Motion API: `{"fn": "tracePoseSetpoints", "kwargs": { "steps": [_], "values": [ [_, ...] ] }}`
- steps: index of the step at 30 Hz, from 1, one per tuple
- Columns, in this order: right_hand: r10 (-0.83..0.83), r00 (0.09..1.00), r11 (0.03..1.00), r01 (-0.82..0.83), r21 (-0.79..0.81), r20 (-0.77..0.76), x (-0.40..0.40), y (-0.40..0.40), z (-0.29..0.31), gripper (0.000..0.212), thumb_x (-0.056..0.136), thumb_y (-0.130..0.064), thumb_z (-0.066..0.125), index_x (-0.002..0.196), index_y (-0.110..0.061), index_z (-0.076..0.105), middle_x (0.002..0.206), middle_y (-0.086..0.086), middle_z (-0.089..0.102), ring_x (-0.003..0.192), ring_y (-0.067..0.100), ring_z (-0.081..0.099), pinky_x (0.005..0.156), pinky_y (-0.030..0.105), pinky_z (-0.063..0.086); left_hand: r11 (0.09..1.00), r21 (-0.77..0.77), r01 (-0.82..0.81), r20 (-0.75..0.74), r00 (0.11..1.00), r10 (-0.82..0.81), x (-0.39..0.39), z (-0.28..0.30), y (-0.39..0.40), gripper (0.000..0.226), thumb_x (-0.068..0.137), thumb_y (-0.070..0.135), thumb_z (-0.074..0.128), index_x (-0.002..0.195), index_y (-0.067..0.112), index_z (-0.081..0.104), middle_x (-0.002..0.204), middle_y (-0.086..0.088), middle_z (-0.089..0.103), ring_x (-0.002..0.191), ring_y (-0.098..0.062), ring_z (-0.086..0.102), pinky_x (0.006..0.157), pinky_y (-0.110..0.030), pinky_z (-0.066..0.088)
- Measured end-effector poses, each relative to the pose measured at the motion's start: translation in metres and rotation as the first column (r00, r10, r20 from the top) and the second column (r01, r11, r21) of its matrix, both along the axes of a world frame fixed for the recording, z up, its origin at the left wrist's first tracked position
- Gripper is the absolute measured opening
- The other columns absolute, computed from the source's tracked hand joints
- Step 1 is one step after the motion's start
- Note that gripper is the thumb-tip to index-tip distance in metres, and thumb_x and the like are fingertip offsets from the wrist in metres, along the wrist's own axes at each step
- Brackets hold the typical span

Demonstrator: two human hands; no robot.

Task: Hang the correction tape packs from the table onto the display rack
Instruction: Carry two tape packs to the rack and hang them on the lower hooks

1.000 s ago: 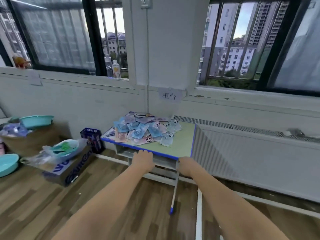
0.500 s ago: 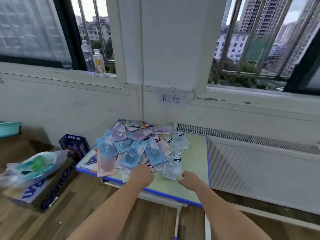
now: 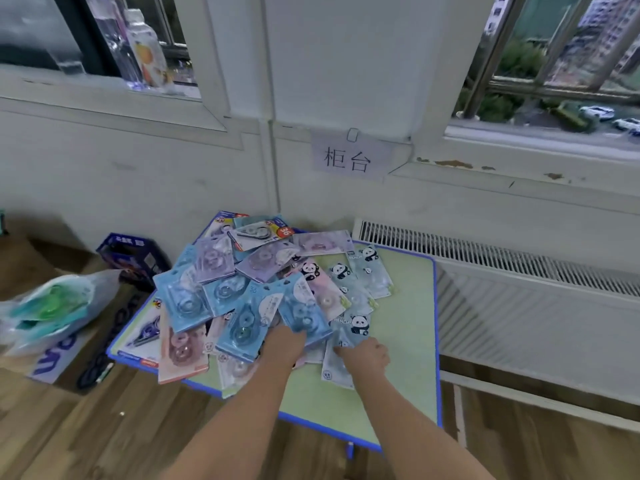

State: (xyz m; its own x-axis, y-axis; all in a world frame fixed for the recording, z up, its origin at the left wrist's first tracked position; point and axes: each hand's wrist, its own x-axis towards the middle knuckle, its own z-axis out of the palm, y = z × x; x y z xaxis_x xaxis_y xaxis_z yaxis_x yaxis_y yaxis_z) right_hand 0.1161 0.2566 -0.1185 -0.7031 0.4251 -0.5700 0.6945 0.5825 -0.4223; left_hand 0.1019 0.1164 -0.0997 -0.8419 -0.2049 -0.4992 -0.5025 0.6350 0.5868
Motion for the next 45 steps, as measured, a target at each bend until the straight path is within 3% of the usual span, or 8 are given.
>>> {"fn": "tracePoseSetpoints", "kwargs": {
  "steps": [6, 13, 16, 22, 29, 35, 38, 45],
  "values": [
    [-0.043, 0.999, 0.999, 0.042, -0.023, -0.021, 0.001, 0.006, -0.011, 0.082, 0.079, -0.038, 0.073, 0.138, -0.004, 0.027, 0.139, 0.016, 0.031, 0.132, 0.031, 0.029, 0.106, 0.036, 0.032, 0.965, 0.148, -0.216, -0.007, 0.976, 0.220, -0.006, -0.010, 0.017, 0.024, 0.093, 0.025, 0.056, 0.112, 0.011, 0.056, 0.087, -0.007, 0.055, 0.073, -0.021, 0.052, 0.070, -0.036, 0.047],
    [-0.090, 0.996, 0.996, 0.090, -0.005, 0.013, 0.011, 0.032, -0.013, 0.085, 0.076, -0.039, 0.076, 0.135, -0.003, 0.027, 0.136, 0.017, 0.032, 0.130, 0.031, 0.031, 0.105, 0.037, 0.033, 0.951, 0.167, -0.261, 0.083, 0.965, 0.250, 0.005, -0.023, 0.031, 0.048, 0.093, 0.035, 0.056, 0.130, 0.004, 0.053, 0.125, -0.021, 0.058, 0.112, -0.034, 0.056, 0.088, -0.037, 0.046],
    [-0.142, 0.990, 0.990, 0.142, -0.026, 0.022, 0.015, 0.035, -0.013, 0.084, 0.076, -0.037, 0.076, 0.134, -0.002, 0.028, 0.136, 0.017, 0.030, 0.129, 0.031, 0.031, 0.105, 0.036, 0.033, 0.902, 0.288, -0.321, 0.069, 0.947, 0.315, 0.013, -0.023, 0.034, 0.044, 0.091, 0.027, 0.062, 0.125, 0.001, 0.057, 0.124, -0.030, 0.057, 0.106, -0.039, 0.059, 0.082, -0.042, 0.049],
    [-0.353, 0.935, 0.912, 0.338, -0.235, -0.024, 0.021, 0.039, -0.016, 0.065, 0.079, -0.016, 0.076, 0.129, 0.003, 0.038, 0.133, 0.023, 0.036, 0.116, 0.034, 0.049, 0.089, 0.034, 0.044, 0.860, 0.441, -0.255, 0.123, 0.967, 0.224, 0.019, -0.011, 0.032, 0.015, 0.095, 0.021, 0.058, 0.104, 0.010, 0.057, 0.071, -0.003, 0.051, 0.061, -0.014, 0.044, 0.055, -0.024, 0.034],
    [-0.632, 0.768, 0.740, 0.557, -0.376, -0.107, 0.045, 0.034, -0.016, 0.062, 0.075, -0.011, 0.079, 0.124, 0.006, 0.044, 0.121, 0.022, 0.057, 0.109, 0.035, 0.058, 0.085, 0.036, 0.046, 0.833, 0.549, -0.065, 0.183, 0.982, -0.044, 0.016, -0.007, 0.017, 0.002, 0.098, 0.015, 0.051, 0.099, 0.014, 0.052, 0.082, 0.001, 0.056, 0.070, -0.010, 0.055, 0.061, -0.023, 0.043],
    [-0.809, 0.568, 0.549, 0.642, -0.534, -0.149, 0.069, 0.044, -0.013, 0.043, 0.076, -0.020, 0.078, 0.109, 0.001, 0.061, 0.108, 0.018, 0.065, 0.097, 0.033, 0.063, 0.085, 0.041, 0.052, 0.811, 0.561, 0.165, 0.138, 0.947, -0.289, 0.015, -0.003, 0.008, 0.020, 0.098, 0.005, 0.043, 0.113, 0.014, 0.052, 0.091, -0.002, 0.061, 0.071, -0.010, 0.060, 0.054, -0.015, 0.049],
    [-0.898, 0.429, 0.361, 0.590, -0.722, -0.097, 0.081, 0.048, -0.001, 0.027, 0.084, -0.017, 0.072, 0.106, -0.007, 0.062, 0.109, 0.013, 0.065, 0.095, 0.028, 0.061, 0.083, 0.036, 0.047, 0.788, 0.572, 0.227, 0.110, 0.931, -0.348, 0.012, -0.001, 0.005, 0.030, 0.099, 0.001, 0.039, 0.126, 0.011, 0.048, 0.110, -0.009, 0.060, 0.074, -0.012, 0.061, 0.054, -0.015, 0.052],
    [-0.911, 0.409, 0.093, 0.323, -0.942, 0.050, 0.116, 0.059, 0.048, 0.055, 0.085, -0.023, 0.060, 0.136, -0.008, 0.050, 0.132, 0.016, 0.057, 0.108, 0.029, 0.061, 0.083, 0.037, 0.053, 0.686, 0.595, 0.419, -0.041, 0.868, -0.494, 0.014, 0.026, 0.034, 0.028, 0.100, 0.004, 0.041, 0.126, 0.014, 0.047, 0.111, -0.009, 0.063, 0.074, -0.013, 0.064, 0.056, -0.017, 0.053]
  ]
}}
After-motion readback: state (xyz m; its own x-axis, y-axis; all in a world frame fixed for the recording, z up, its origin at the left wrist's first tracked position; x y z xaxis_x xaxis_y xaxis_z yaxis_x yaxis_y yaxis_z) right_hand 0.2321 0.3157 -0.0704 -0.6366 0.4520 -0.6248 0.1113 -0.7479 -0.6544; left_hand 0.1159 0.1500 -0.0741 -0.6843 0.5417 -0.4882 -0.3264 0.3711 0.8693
